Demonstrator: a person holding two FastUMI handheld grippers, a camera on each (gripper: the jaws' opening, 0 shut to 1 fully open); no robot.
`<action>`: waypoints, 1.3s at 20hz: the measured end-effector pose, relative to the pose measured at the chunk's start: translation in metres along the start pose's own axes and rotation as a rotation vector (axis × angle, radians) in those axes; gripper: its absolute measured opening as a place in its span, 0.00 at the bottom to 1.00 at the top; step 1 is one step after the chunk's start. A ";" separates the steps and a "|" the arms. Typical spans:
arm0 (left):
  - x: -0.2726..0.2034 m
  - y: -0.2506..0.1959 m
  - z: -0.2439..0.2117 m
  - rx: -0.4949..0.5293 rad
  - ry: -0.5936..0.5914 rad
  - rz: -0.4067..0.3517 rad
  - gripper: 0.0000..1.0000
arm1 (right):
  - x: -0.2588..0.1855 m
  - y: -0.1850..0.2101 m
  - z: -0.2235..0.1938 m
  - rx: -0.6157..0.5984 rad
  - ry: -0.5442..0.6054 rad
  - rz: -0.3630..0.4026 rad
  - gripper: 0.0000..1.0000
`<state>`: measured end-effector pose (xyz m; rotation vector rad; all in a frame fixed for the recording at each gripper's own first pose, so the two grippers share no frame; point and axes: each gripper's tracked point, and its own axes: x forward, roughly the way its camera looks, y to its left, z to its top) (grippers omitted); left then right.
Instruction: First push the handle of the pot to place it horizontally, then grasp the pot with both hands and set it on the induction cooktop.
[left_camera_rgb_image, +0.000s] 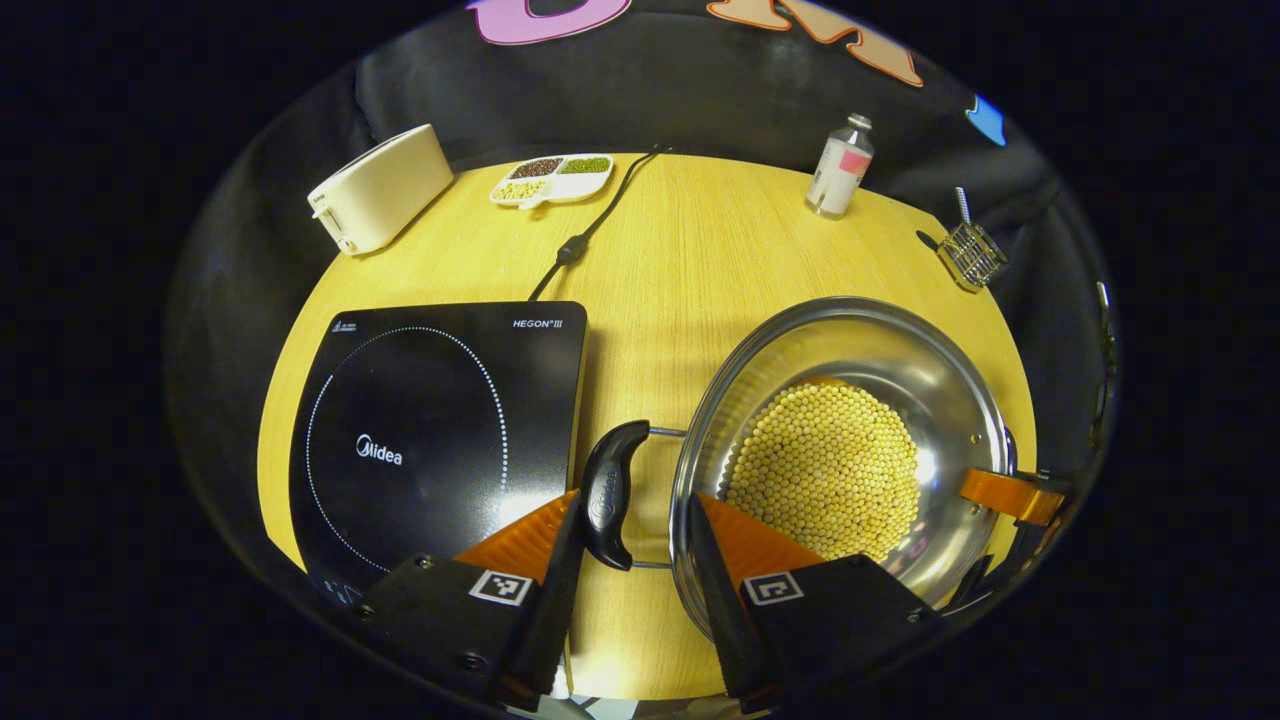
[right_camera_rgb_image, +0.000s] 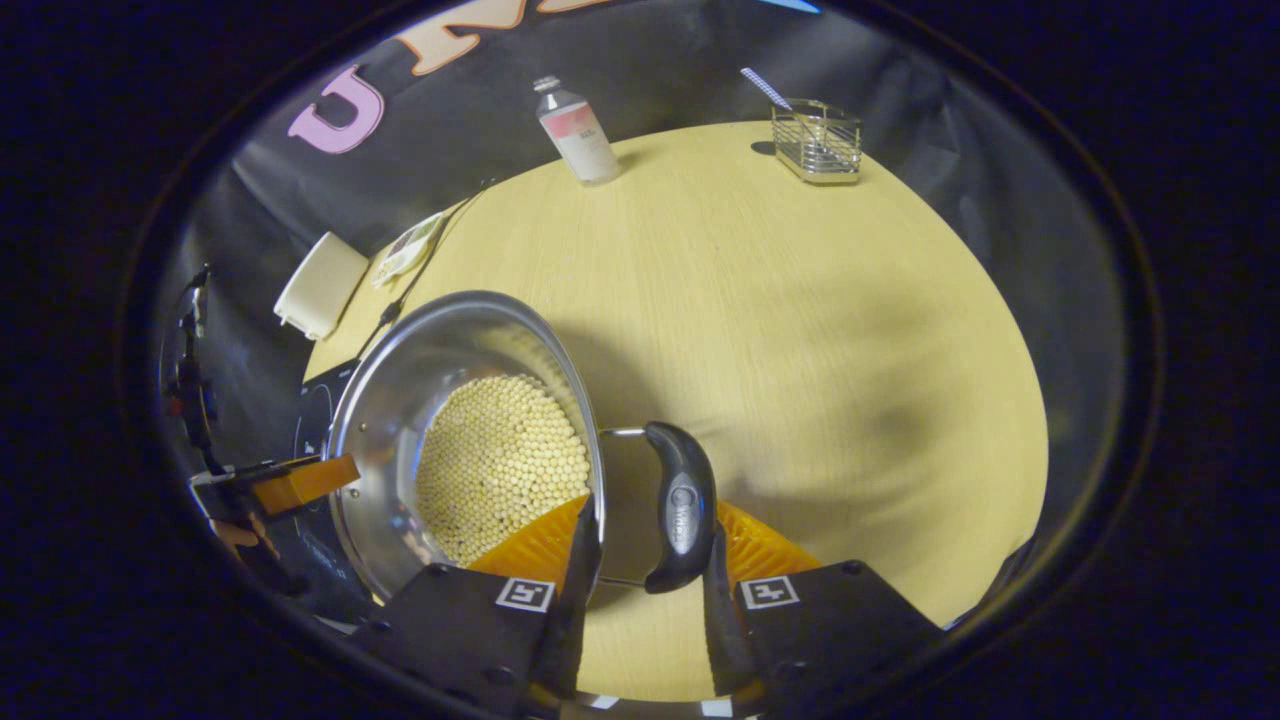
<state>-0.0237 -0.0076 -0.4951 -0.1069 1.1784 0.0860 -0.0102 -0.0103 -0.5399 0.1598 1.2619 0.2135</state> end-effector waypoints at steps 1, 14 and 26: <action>0.000 -0.001 -0.002 -0.005 -0.002 0.002 0.63 | -0.001 -0.002 0.001 0.001 -0.004 0.002 0.53; -0.030 -0.004 0.005 -0.030 -0.059 0.010 0.62 | -0.030 0.001 0.014 -0.026 -0.059 0.020 0.48; -0.055 0.037 0.012 -0.064 -0.084 -0.005 0.64 | -0.052 0.048 0.023 -0.056 -0.095 0.021 0.47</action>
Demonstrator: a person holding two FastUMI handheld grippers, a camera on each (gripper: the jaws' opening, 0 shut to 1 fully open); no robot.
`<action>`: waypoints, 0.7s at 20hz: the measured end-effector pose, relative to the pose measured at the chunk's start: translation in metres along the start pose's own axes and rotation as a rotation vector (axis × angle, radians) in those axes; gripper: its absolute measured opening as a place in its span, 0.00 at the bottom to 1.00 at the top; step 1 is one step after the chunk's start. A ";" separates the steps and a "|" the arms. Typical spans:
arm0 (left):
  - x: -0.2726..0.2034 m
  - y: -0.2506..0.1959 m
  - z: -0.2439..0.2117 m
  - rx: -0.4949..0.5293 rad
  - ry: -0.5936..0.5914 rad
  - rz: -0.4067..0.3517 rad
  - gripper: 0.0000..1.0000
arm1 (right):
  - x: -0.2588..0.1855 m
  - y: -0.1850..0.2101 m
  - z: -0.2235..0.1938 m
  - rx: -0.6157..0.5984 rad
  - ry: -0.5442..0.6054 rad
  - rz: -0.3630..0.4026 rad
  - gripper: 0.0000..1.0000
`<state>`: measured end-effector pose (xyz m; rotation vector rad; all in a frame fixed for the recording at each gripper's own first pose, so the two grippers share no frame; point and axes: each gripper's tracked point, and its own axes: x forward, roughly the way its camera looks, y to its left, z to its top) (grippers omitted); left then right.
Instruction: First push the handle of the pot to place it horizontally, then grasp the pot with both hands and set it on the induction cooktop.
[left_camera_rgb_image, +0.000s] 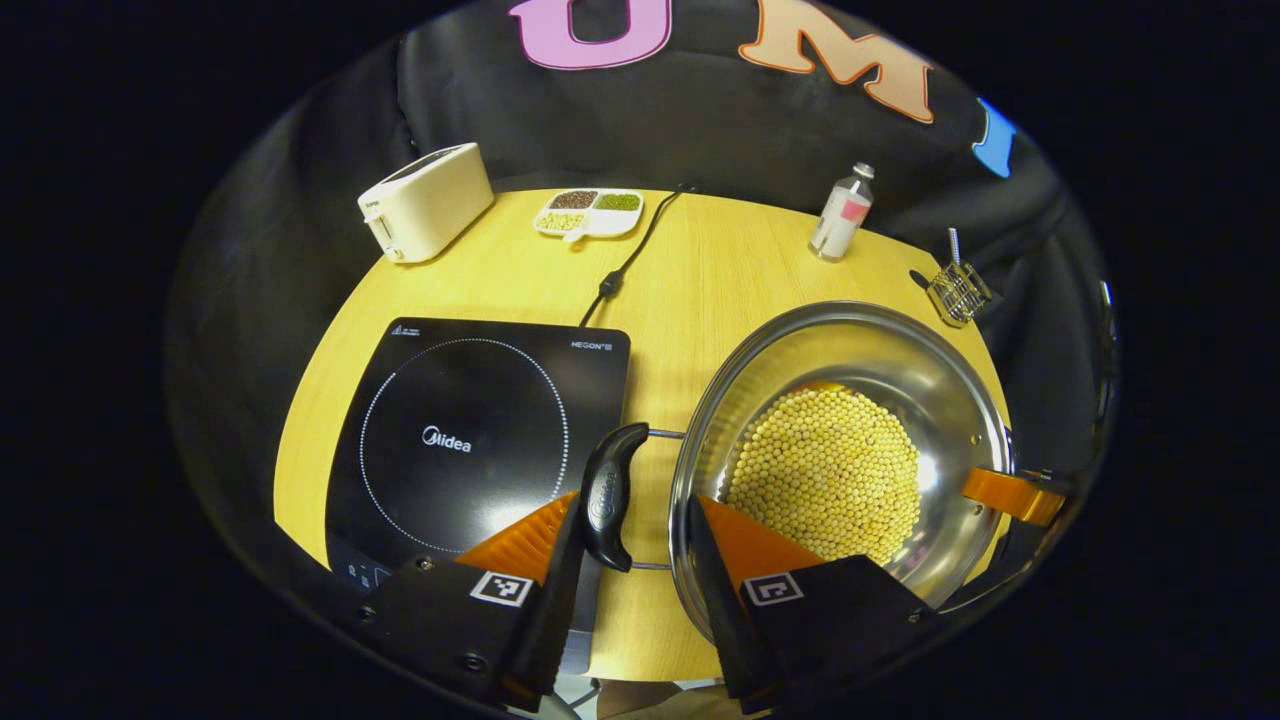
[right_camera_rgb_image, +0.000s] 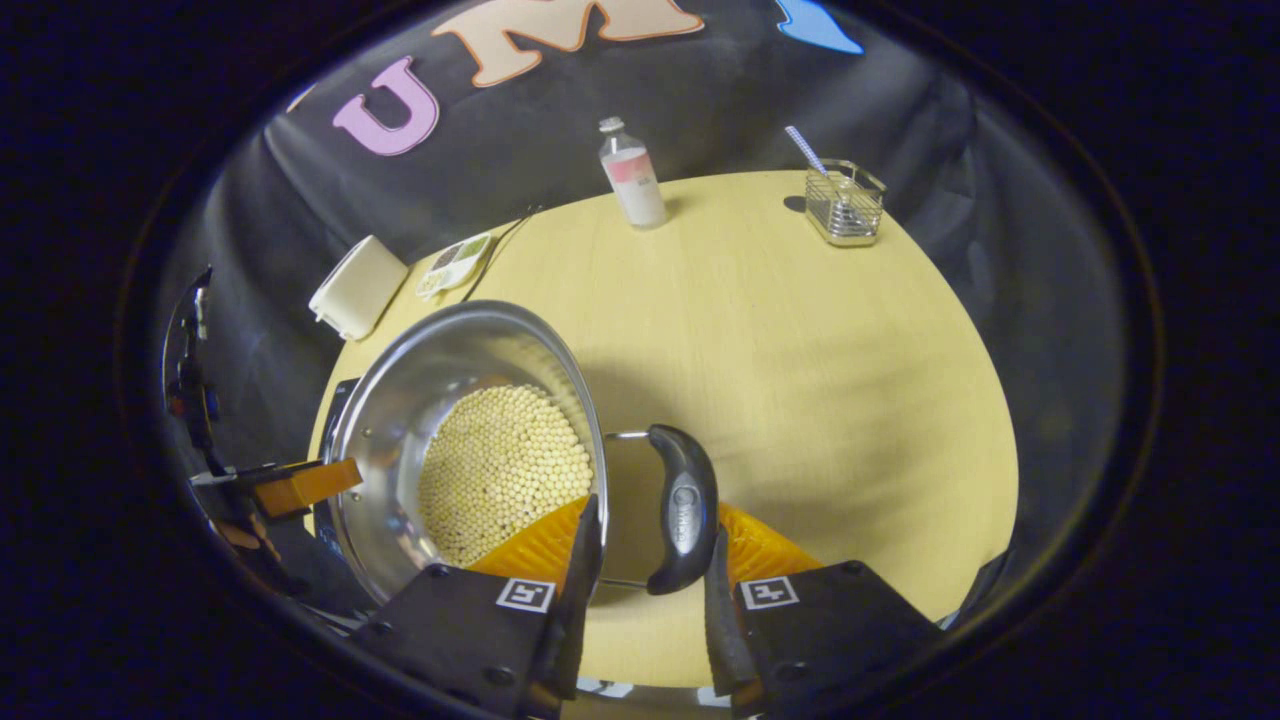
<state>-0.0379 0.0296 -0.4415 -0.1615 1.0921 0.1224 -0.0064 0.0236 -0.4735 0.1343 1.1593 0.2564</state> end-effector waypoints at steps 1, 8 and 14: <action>-0.001 0.007 0.002 0.001 -0.001 -0.003 0.62 | 0.000 0.008 0.001 -0.001 -0.004 0.000 0.47; -0.010 0.080 0.017 0.003 -0.005 -0.009 0.64 | 0.003 0.084 -0.005 0.013 -0.010 -0.009 0.47; -0.009 0.158 0.028 0.004 0.000 -0.019 0.62 | 0.015 0.162 -0.017 0.025 -0.012 -0.022 0.47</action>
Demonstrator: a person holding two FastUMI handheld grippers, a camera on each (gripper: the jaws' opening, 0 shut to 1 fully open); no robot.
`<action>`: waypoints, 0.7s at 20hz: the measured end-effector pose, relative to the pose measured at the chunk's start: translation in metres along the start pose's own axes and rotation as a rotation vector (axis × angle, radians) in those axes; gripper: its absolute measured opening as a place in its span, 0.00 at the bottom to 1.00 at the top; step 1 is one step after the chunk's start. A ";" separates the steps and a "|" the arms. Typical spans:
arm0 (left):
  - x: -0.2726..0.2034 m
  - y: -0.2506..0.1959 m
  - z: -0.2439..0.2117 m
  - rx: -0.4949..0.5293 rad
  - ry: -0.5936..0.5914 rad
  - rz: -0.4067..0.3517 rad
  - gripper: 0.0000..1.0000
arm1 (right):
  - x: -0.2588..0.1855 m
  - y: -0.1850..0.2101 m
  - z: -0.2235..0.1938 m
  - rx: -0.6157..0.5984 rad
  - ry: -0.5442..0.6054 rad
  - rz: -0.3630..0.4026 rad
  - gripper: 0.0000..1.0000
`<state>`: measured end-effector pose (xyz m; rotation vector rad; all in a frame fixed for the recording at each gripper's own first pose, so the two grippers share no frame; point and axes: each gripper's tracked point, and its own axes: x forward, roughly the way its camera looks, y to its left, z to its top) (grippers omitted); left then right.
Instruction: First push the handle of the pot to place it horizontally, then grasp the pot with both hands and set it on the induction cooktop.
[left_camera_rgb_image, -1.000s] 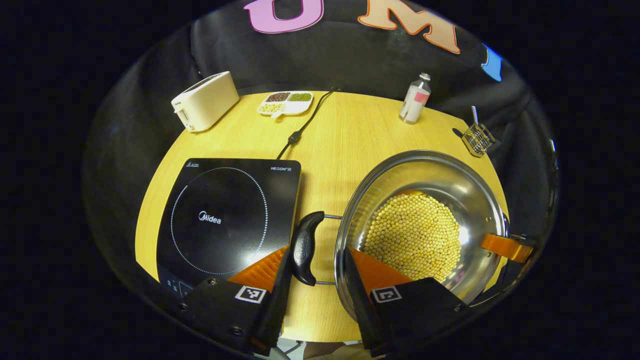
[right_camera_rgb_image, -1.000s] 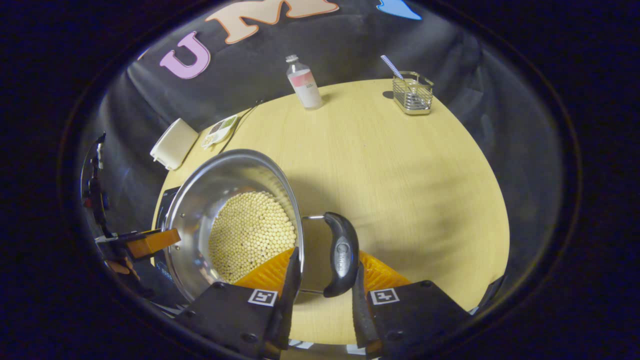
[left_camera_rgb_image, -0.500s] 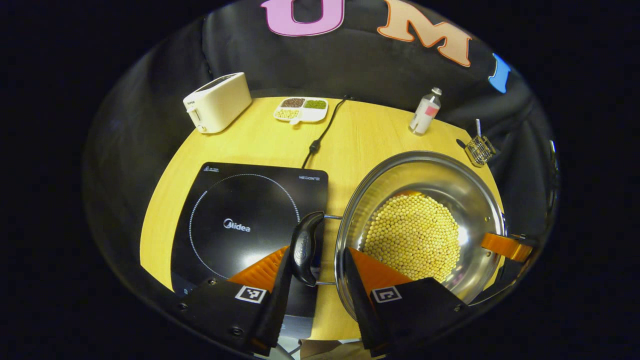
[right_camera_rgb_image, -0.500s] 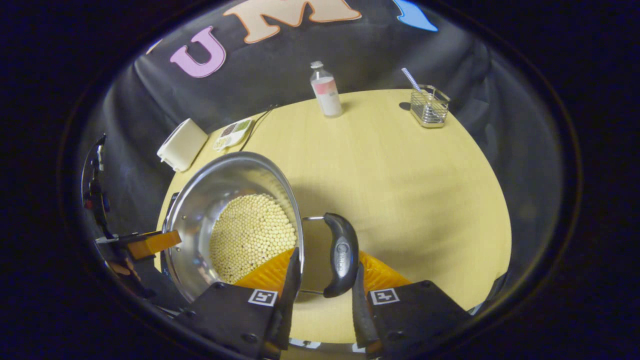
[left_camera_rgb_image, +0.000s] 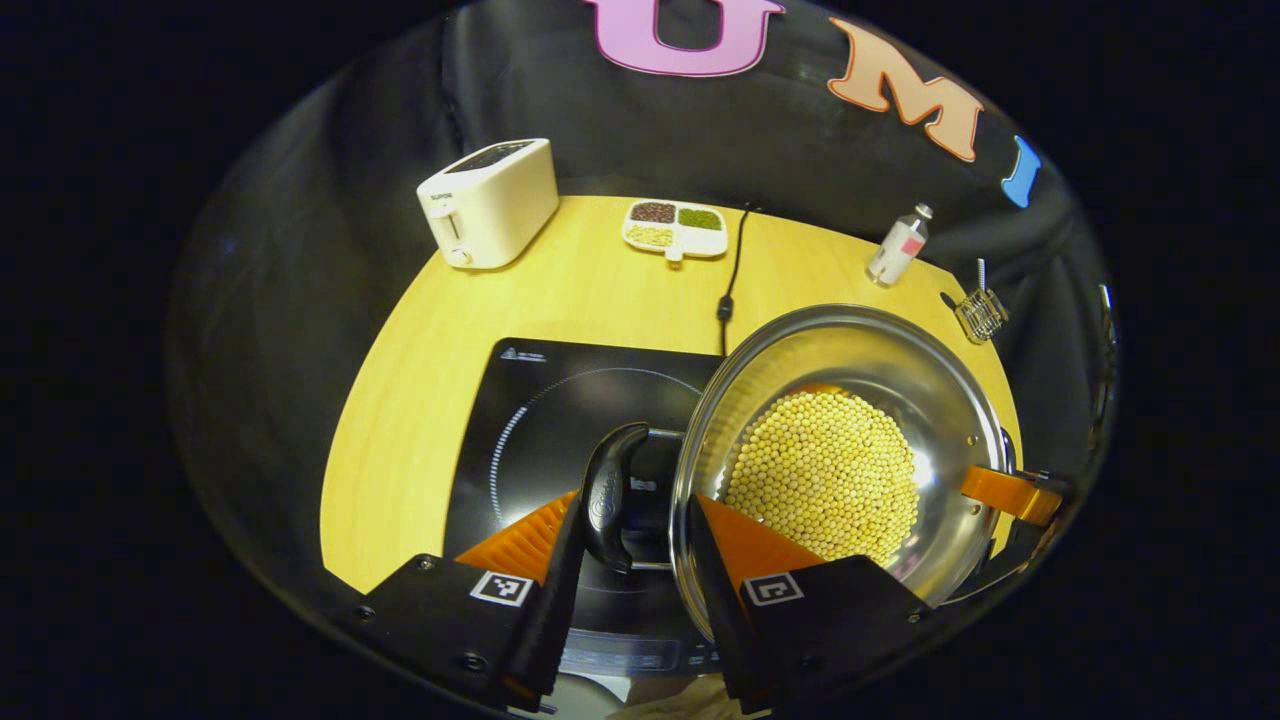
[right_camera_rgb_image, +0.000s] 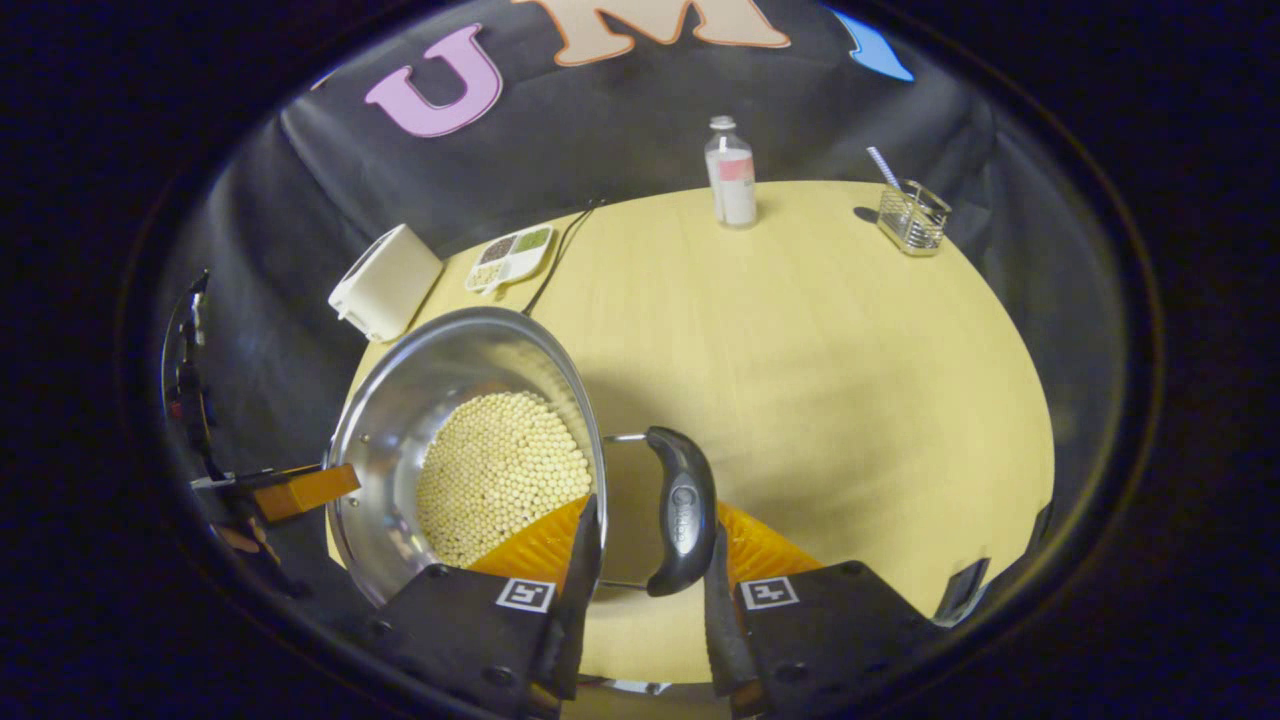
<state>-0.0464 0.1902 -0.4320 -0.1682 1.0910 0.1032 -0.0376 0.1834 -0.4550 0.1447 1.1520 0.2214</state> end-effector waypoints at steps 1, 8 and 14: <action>0.000 0.012 0.000 0.000 0.004 0.000 0.62 | 0.002 0.012 -0.004 0.001 0.002 -0.002 0.48; 0.006 0.077 0.002 -0.001 0.027 0.001 0.62 | 0.020 0.076 -0.020 0.012 0.021 -0.010 0.48; 0.014 0.112 0.011 0.009 0.034 0.000 0.62 | 0.035 0.109 -0.022 0.026 0.028 -0.019 0.48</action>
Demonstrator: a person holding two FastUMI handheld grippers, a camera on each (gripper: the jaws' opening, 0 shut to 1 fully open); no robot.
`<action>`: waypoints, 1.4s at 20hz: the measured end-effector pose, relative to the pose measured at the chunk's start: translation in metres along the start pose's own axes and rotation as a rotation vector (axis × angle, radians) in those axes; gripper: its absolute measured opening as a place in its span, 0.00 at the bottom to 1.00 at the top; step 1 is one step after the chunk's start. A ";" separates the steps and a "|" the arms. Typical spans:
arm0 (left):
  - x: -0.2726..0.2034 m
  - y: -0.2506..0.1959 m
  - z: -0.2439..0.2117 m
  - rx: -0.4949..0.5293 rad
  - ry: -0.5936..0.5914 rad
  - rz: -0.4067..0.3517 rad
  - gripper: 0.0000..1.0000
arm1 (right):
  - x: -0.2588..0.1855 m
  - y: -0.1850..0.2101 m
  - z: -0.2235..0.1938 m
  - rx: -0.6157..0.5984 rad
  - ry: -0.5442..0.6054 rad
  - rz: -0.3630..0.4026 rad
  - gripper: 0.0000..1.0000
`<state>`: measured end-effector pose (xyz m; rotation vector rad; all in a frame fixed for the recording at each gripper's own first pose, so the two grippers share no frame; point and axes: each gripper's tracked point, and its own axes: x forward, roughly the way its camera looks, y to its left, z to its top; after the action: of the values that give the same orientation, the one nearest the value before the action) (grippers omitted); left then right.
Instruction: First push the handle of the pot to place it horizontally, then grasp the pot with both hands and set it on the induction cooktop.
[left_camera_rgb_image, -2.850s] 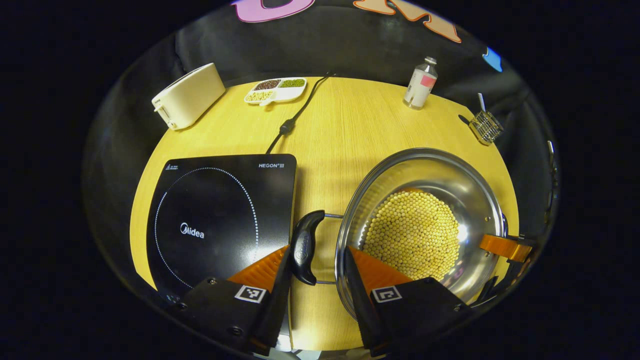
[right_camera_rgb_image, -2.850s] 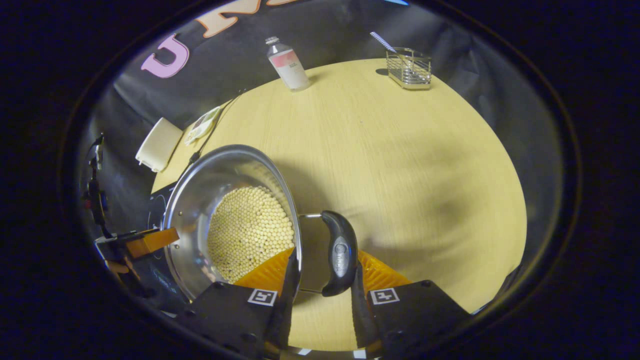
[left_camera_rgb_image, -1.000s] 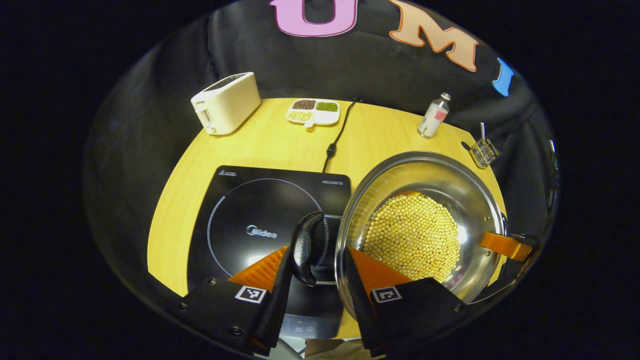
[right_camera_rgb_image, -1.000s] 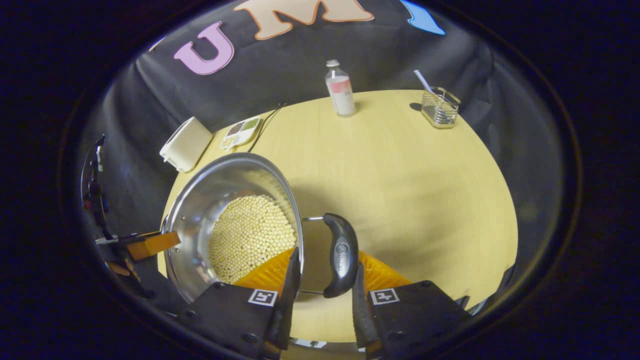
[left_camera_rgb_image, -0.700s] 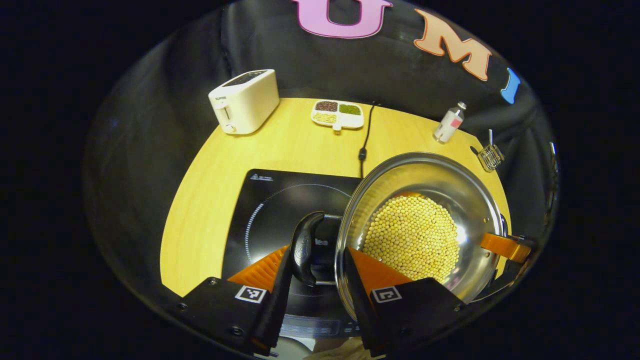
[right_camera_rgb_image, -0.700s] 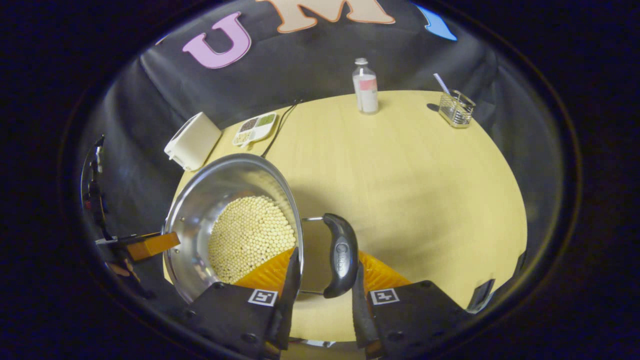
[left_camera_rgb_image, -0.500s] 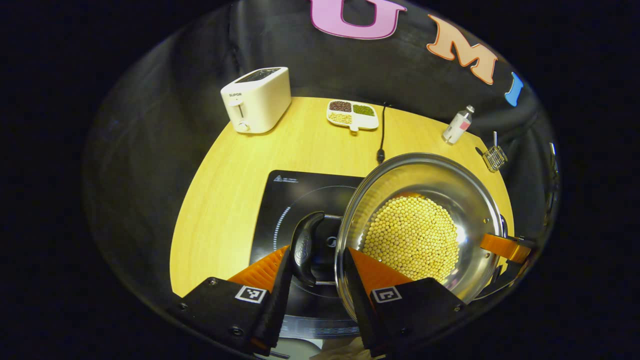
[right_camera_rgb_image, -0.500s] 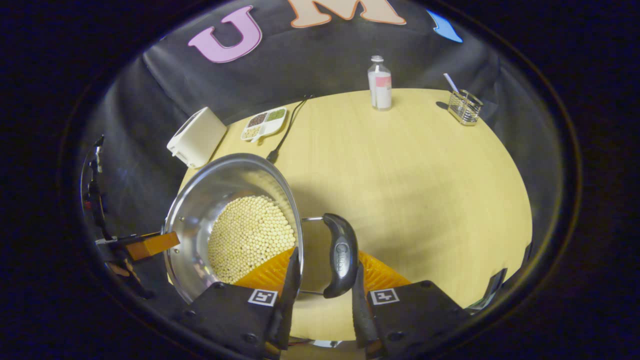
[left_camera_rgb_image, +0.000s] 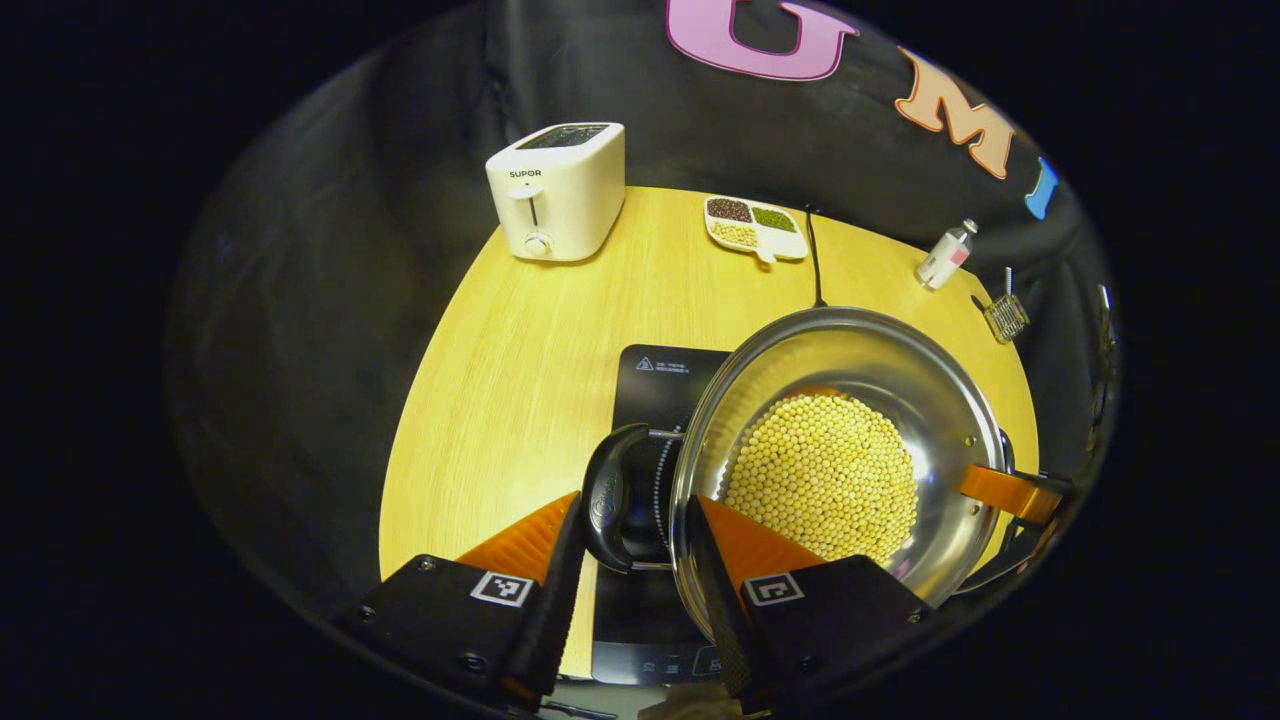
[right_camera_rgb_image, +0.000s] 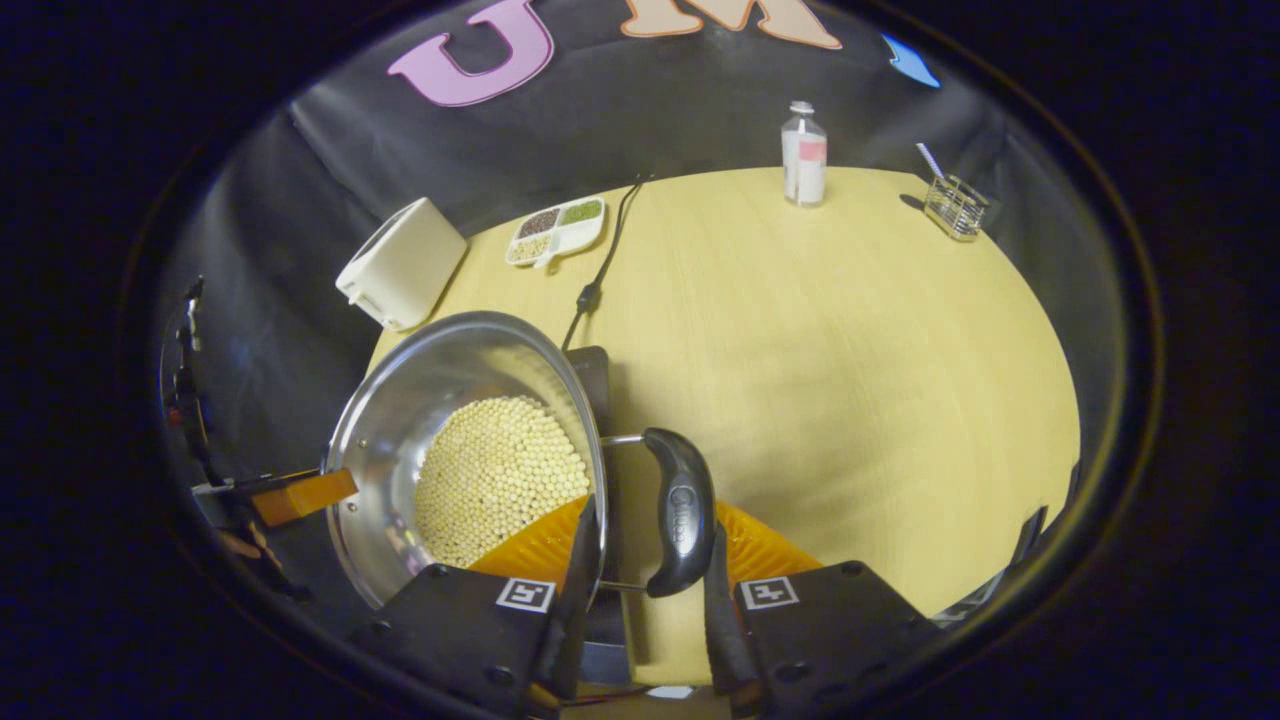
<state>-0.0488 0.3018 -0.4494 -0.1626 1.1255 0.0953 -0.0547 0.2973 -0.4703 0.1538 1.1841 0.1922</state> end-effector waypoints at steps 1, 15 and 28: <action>0.002 0.004 0.002 -0.001 0.002 0.001 0.64 | 0.002 0.004 0.000 0.000 0.002 0.000 0.48; 0.009 0.016 0.009 -0.018 -0.007 0.026 0.63 | 0.023 0.016 0.000 -0.009 0.019 -0.009 0.48; 0.009 0.020 0.004 -0.014 -0.005 0.087 0.72 | 0.026 0.018 0.003 -0.002 0.004 0.029 0.63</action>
<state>-0.0441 0.3227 -0.4574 -0.1258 1.1276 0.1813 -0.0433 0.3207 -0.4882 0.1687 1.1865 0.2187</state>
